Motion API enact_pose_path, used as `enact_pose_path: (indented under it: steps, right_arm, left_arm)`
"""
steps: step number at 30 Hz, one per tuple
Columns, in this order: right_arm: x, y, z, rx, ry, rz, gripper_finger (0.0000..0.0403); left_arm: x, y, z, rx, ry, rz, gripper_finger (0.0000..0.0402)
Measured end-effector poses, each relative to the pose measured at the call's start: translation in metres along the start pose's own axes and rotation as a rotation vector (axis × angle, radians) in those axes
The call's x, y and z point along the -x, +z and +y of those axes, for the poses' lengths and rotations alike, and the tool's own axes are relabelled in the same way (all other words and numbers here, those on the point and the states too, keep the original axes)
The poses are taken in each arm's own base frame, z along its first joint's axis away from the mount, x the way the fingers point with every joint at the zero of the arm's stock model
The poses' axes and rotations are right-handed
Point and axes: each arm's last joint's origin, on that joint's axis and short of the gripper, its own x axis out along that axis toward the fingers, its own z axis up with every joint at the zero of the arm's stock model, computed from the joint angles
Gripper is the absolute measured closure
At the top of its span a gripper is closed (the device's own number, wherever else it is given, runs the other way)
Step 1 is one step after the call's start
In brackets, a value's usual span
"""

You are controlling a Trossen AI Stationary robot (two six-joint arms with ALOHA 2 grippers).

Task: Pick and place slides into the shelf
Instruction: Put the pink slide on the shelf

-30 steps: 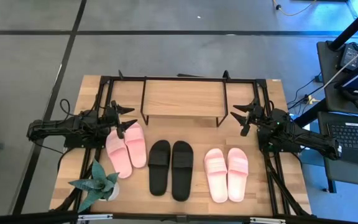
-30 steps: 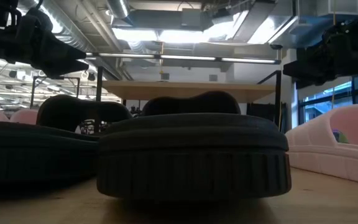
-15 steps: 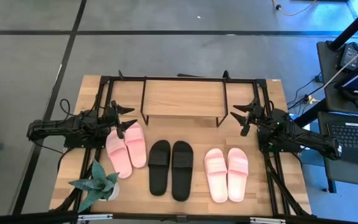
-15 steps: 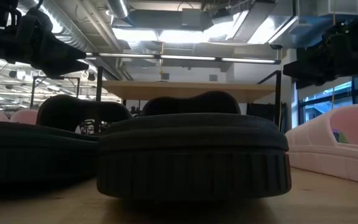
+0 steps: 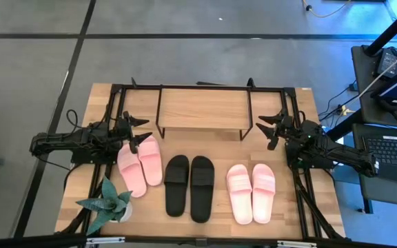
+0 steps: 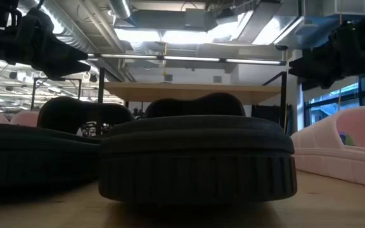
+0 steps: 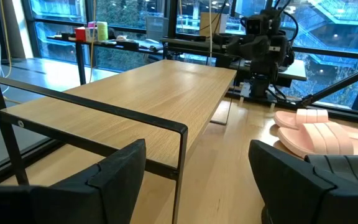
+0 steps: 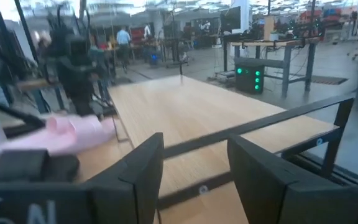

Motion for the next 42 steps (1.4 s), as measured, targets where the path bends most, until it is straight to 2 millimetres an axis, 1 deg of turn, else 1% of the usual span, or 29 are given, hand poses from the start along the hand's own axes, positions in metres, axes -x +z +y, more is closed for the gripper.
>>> enact_pose_path:
  steps: [3,6,11,16,19,22,28,33,37,40,42]
  right_arm:
    - [0.0,0.004,0.003,0.038,0.084,-0.033,0.0223]
    - [0.002,0.012,0.007,0.129,0.183,-0.076,0.0223]
    - [0.003,0.03,0.014,0.226,0.241,-0.025,0.0223]
    - [-0.001,0.06,0.024,0.25,0.294,0.016,0.0223]
    - [-0.008,0.073,0.031,0.258,0.331,0.127,0.0223]
    - [-0.018,0.088,0.041,0.242,0.37,0.275,0.0223]
    - [-0.039,0.096,0.063,0.163,0.39,0.717,0.0223]
    - [-0.05,0.098,0.088,0.039,0.352,1.063,0.0223]
    - [-0.055,0.107,0.116,-0.077,0.363,1.213,0.0223]
    - [-0.051,0.111,0.135,-0.078,0.364,1.296,0.0223]
    - [-0.045,0.113,0.145,-0.059,0.316,1.338,0.0223]
  left_arm:
    - [0.0,0.0,0.0,0.0,0.0,0.0,0.0125]
    - [0.0,0.0,0.0,-0.001,0.0,0.001,0.0125]
    - [0.0,0.0,0.0,0.0,0.0,0.0,0.0125]
    - [0.0,0.0,0.0,-0.005,0.0,0.0,0.0125]
    - [0.0,0.0,0.0,-0.039,0.0,0.001,0.0125]
    - [0.0,0.0,0.0,-0.057,0.0,0.001,0.0125]
    - [0.0,0.0,0.0,-0.053,0.0,0.0,0.0125]
    - [0.0,0.001,0.0,-0.052,0.017,-0.008,0.0125]
    - [0.0,0.001,0.001,-0.051,0.044,-0.011,0.0125]
    - [0.0,0.001,0.002,-0.052,0.079,-0.014,0.0125]
    - [0.0,0.001,0.003,-0.051,0.101,-0.016,0.0125]
